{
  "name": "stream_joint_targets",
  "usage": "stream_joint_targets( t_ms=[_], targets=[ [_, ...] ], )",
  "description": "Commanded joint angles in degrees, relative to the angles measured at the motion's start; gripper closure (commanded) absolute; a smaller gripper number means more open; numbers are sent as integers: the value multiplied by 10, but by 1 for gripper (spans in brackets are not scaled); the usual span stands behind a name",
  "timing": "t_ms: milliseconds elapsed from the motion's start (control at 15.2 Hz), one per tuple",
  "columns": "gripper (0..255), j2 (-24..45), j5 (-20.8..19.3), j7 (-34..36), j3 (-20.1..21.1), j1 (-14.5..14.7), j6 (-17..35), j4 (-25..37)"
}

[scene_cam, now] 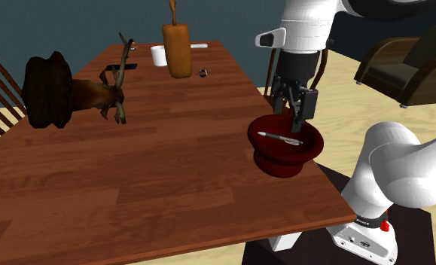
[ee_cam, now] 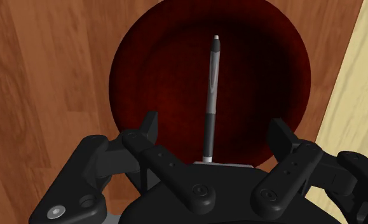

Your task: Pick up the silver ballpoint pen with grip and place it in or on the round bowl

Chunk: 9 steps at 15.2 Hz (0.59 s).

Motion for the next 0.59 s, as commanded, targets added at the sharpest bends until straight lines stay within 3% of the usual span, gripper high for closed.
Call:
stream_joint_targets(
  t_ms=[0,528],
  targets=[
    [0,8,-3,2,-3,-1,-32,41],
    [0,14,-5,2,-5,-2,-46,60]
  ],
)
